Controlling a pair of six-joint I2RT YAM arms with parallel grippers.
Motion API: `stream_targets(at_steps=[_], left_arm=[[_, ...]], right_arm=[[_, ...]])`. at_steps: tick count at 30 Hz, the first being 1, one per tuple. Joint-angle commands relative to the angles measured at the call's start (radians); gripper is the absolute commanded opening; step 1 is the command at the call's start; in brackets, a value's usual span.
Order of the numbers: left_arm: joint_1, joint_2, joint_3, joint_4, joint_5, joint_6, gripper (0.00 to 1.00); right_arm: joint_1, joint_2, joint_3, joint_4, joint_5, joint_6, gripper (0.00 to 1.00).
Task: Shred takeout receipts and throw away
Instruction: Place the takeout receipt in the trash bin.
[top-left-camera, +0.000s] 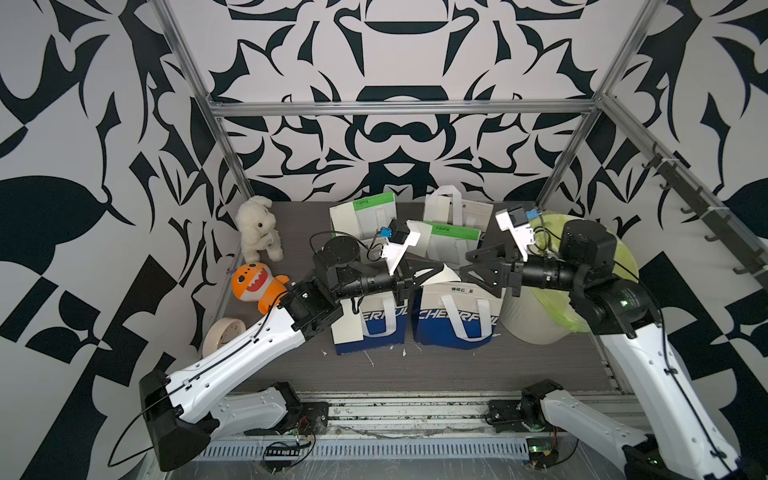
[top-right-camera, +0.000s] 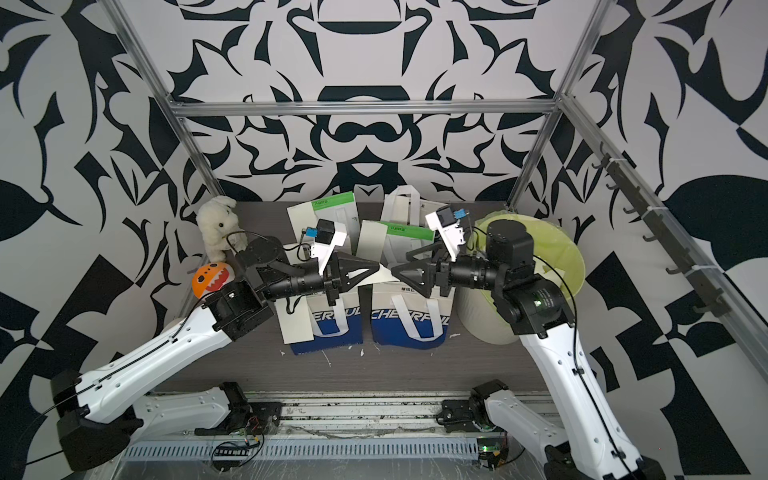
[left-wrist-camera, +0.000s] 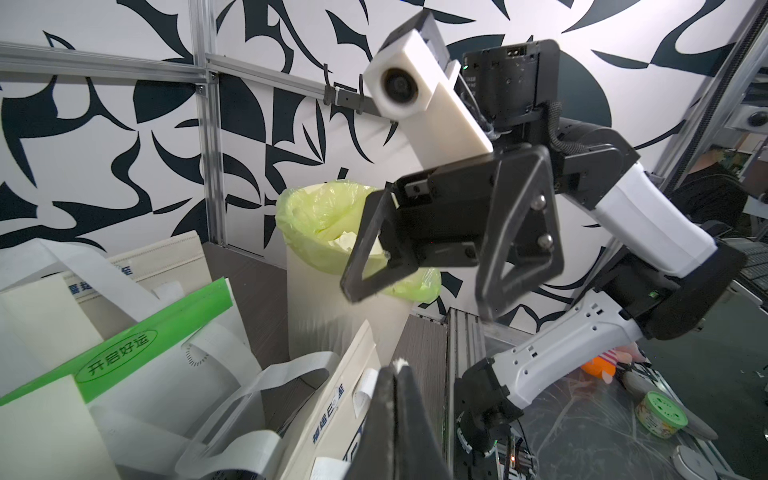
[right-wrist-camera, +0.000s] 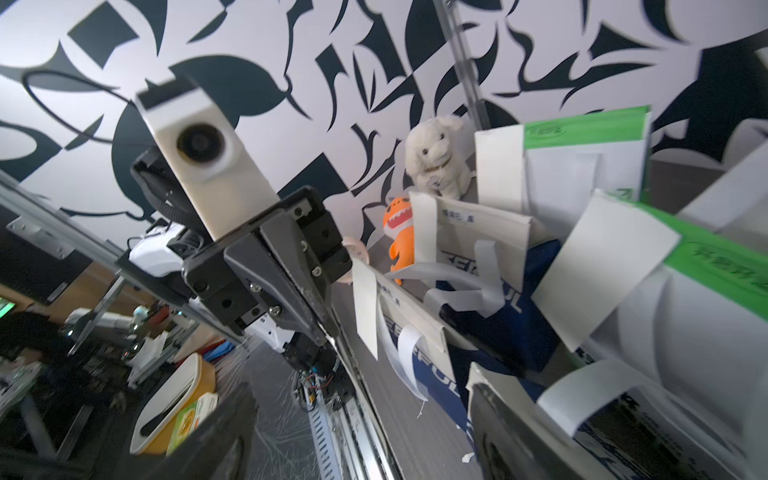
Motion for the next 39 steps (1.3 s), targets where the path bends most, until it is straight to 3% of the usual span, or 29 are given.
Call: stream_targets(at_steps=[1, 9, 14, 18, 19, 20, 21, 24, 28, 36, 39], left_arm=[[-0.005, 0.013, 0.023, 0.032, 0.019, -0.025, 0.0], [-0.008, 0.017, 0.021, 0.024, 0.007, -0.028, 0.0], [-0.008, 0.021, 0.018, 0.026, 0.005, -0.023, 0.0], [-0.008, 0.018, 0.018, 0.027, 0.003, -0.023, 0.0], [-0.008, 0.018, 0.019, 0.027, -0.002, -0.023, 0.06], [-0.008, 0.016, 0.019, 0.021, -0.01, -0.016, 0.2], [-0.008, 0.014, 0.023, 0.008, -0.017, -0.006, 0.44], [-0.008, 0.005, 0.036, -0.038, -0.071, 0.024, 1.0], [-0.008, -0.031, 0.044, -0.122, -0.187, 0.102, 1.0], [-0.008, -0.138, 0.069, -0.373, -0.508, 0.23, 1.0], [-0.008, -0.187, 0.051, -0.43, -0.581, 0.26, 0.99]], right_arm=[[0.067, 0.016, 0.021, -0.006, 0.072, -0.06, 0.75], [0.111, 0.032, 0.011, 0.032, 0.093, -0.01, 0.52], [0.112, 0.032, -0.012, 0.09, 0.047, 0.058, 0.0], [0.113, 0.023, -0.028, 0.109, 0.064, 0.099, 0.0], [0.114, 0.021, -0.03, 0.109, 0.081, 0.111, 0.0], [0.114, 0.018, -0.029, 0.103, 0.105, 0.119, 0.0], [0.114, 0.014, -0.027, 0.092, 0.14, 0.127, 0.0], [0.114, 0.01, 0.001, 0.009, 0.286, 0.127, 0.0], [0.112, 0.033, 0.1, -0.159, 0.552, 0.107, 0.0], [0.088, 0.129, 0.369, -0.548, 1.197, 0.116, 0.0], [0.018, 0.137, 0.415, -0.645, 1.307, 0.112, 0.0]])
